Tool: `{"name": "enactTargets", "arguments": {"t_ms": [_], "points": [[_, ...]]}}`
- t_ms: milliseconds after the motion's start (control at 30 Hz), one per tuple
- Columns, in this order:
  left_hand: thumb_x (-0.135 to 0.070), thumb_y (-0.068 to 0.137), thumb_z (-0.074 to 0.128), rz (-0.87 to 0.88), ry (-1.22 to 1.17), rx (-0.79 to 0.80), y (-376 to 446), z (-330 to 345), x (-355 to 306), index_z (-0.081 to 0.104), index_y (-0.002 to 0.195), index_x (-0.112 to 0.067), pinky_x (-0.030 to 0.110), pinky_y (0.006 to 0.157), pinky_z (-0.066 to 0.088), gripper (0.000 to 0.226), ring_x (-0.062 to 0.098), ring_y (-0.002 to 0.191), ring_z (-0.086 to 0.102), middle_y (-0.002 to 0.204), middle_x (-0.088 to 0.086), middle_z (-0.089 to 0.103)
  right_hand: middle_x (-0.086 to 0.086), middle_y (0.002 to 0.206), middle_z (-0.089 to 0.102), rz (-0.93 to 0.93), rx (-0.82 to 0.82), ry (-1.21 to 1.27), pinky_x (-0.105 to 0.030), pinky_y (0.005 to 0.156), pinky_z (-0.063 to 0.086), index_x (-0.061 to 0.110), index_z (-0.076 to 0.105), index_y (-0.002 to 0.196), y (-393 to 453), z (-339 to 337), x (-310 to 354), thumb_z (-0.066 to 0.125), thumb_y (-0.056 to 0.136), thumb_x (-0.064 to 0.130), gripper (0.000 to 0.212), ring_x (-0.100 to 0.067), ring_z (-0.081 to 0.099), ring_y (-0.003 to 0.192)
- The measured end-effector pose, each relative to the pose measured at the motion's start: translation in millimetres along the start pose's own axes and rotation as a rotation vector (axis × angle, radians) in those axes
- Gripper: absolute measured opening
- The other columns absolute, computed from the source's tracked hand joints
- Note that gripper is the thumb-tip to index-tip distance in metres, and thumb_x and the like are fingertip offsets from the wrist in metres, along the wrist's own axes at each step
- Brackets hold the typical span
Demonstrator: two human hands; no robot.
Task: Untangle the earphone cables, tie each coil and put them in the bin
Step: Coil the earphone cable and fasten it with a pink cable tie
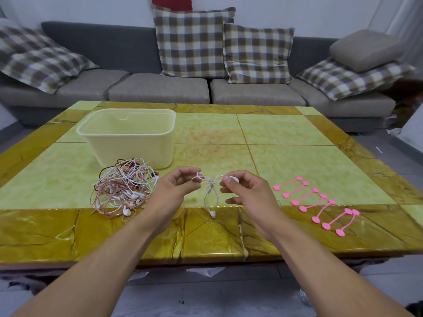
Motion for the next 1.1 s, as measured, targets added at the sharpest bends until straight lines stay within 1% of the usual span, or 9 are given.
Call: {"name": "enactTargets", "arguments": {"t_ms": [67,167,300,400,567,700,900,1000,1100], "points": [[0.005,0.088,0.065,0.008,0.049,0.05,-1.6,4.9,-2.3,0.069,0.111,-0.01,0.028,0.086,0.047,0.028,0.008,0.09,0.068,0.096,0.001,0.076,-0.007,0.098,0.076,-0.006,-0.001,-0.022,-0.031,0.075,0.059,0.015,0.075,0.096,-0.5,0.4,0.1,0.072,0.093,0.025,0.011,-0.016,0.072,0.091],[-0.01,0.087,0.074,0.0,0.096,0.095,-4.2,11.4,-3.5,0.072,0.104,-0.01,0.029,0.083,0.047,0.017,0.011,0.087,0.067,0.09,-0.002,0.073,-0.005,0.096,0.075,-0.005,-0.021,-0.056,-0.029,0.069,0.055,0.019,0.076,0.093,-0.7,-0.9,0.3,0.075,0.091,0.028,0.01,-0.011,0.069,0.082],[-0.016,0.081,0.08,0.02,0.11,0.071,-6.4,13.9,-3.7,0.073,0.094,-0.005,0.019,0.072,0.05,0.019,0.012,0.079,0.067,0.081,0.002,0.072,0.005,0.09,0.076,0.0,-0.054,-0.107,-0.021,0.06,0.042,0.024,0.077,0.092,0.5,-6.5,-0.9,0.076,0.09,0.03,0.007,-0.008,0.072,0.082],[-0.017,0.083,0.078,-0.009,0.103,0.056,-5.8,12.8,-1.0,0.075,0.092,-0.009,0.024,0.076,0.051,0.012,0.014,0.078,0.069,0.083,0.004,0.075,0.004,0.093,0.078,-0.016,-0.067,-0.101,-0.019,0.061,0.038,0.026,0.077,0.096,1.1,-10.9,1.0,0.073,0.092,0.027,0.005,-0.009,0.074,0.088],[-0.019,0.088,0.074,-0.056,0.015,0.076,-6.6,15.3,1.0,0.076,0.091,-0.011,0.036,0.083,0.053,0.009,0.017,0.08,0.068,0.087,0.007,0.074,0.002,0.095,0.079,0.016,0.023,-0.074,-0.027,0.059,0.044,0.017,0.068,0.099,-1.0,-3.8,2.4,0.067,0.098,0.018,0.002,-0.015,0.075,0.087],[-0.015,0.087,0.073,-0.074,-0.091,0.098,-6.7,17.2,0.0,0.072,0.093,-0.003,0.034,0.08,0.057,0.014,0.021,0.077,0.066,0.083,0.011,0.071,0.0,0.097,0.078,0.054,0.086,-0.128,-0.026,0.065,0.052,0.015,0.073,0.097,-3.8,1.6,-4.8,0.07,0.095,0.019,0.005,-0.015,0.075,0.084],[-0.005,0.09,0.067,-0.114,-0.145,0.095,-9.8,18.7,0.9,0.068,0.091,0.001,0.031,0.077,0.062,0.006,0.026,0.081,0.075,0.09,0.022,0.075,0.014,0.092,0.076,-0.019,0.017,-0.311,-0.036,0.082,0.054,0.032,0.078,0.09,1.5,-3.0,-5.3,0.071,0.093,0.036,0.009,-0.006,0.069,0.087],[-0.003,0.092,0.066,-0.12,-0.137,0.101,-11.3,20.2,1.3,0.068,0.092,0.003,0.033,0.08,0.063,0.006,0.028,0.085,0.075,0.091,0.023,0.075,0.022,0.095,0.074,-0.075,0.005,-0.313,-0.025,0.085,0.047,0.033,0.078,0.092,0.5,0.2,1.1,0.061,0.096,0.051,0.026,0.008,0.064,0.093],[-0.005,0.093,0.066,-0.118,-0.112,0.122,-11.7,22.3,2.6,0.067,0.095,0.005,0.038,0.087,0.061,0.011,0.031,0.09,0.074,0.095,0.026,0.074,0.021,0.095,0.073,-0.114,0.001,-0.367,-0.026,0.084,0.047,0.034,0.078,0.087,-0.4,3.9,2.0,0.074,0.084,0.055,0.021,0.002,0.065,0.099]]}}
Point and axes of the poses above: each hand's wrist, its own y-axis towards the middle knuckle, its own z-axis out of the palm, x = y × z, the point moved 7 cm from there along y, towards the middle knuckle
